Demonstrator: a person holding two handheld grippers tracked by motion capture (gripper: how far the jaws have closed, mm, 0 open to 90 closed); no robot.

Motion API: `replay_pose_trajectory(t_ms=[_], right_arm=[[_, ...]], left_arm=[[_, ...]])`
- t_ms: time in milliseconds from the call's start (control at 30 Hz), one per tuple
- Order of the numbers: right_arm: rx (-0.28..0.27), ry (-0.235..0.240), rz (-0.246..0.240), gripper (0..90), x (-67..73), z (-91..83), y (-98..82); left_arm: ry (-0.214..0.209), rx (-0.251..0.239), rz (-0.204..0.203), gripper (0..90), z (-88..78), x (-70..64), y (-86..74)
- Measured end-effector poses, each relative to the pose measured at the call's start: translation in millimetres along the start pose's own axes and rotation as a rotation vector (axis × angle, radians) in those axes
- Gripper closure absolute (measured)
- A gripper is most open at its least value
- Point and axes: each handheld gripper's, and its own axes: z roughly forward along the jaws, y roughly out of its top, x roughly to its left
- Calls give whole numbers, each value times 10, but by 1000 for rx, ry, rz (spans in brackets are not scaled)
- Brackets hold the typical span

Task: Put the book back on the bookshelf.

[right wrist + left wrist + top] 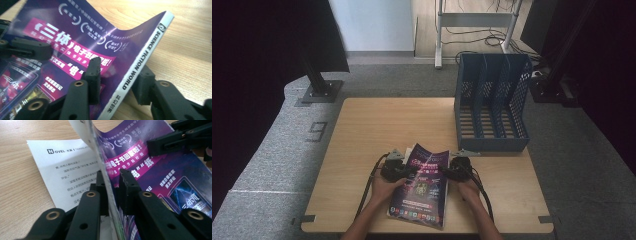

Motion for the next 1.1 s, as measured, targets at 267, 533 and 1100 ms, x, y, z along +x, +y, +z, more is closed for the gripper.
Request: replay_pose_trajectory(t_ms=[267,533,1100], right_arm=[[-59,21,-13,671,51,-90,17],[-117,35,-44,684,101,-198,32],[-144,58,-76,693,141,-263,47]], left_arm=[[36,13,-65,537,-43,88,-18],[77,20,-129,380,-90,175,-38],[75,16,-144,487,-41,171,-43]])
